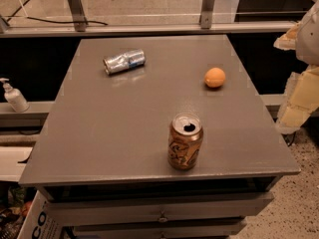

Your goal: Move redbull can near orange can

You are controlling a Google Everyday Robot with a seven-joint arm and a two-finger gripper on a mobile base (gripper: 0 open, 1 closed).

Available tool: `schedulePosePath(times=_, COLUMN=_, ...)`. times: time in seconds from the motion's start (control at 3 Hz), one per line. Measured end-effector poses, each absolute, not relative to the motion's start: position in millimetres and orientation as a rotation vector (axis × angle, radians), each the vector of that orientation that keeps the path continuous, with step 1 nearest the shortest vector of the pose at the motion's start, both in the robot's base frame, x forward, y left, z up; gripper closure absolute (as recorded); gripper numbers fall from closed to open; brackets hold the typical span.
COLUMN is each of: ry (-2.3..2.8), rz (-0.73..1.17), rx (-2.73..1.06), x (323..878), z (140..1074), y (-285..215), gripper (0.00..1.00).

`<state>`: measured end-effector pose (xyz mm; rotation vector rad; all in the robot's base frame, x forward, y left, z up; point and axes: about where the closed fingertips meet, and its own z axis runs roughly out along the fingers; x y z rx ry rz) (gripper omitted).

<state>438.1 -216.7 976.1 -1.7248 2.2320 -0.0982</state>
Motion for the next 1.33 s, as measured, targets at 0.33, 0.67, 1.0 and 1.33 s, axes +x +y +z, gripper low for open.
schedulePosePath(times=0.33, ry=2.226, rz=-0.098, rx=-1.720, x=440.2, z=975.8, y=-215.9, gripper=0.00)
schedulePosePath(times=0.67, ry=2.132, rz=-0.038, rx=-1.755, x=468.8, z=964.1, y=-193.6, gripper=0.00)
schedulePosePath(times=1.0, ry=2.038, rz=0.011, rx=-1.800, x=504.3, z=950.4, y=-171.6, gripper=0.00)
schedulePosePath(times=1.33, ry=1.961, rz=0.049, rx=-1.844, x=544.9, z=934.8, y=-153.0, gripper=0.00)
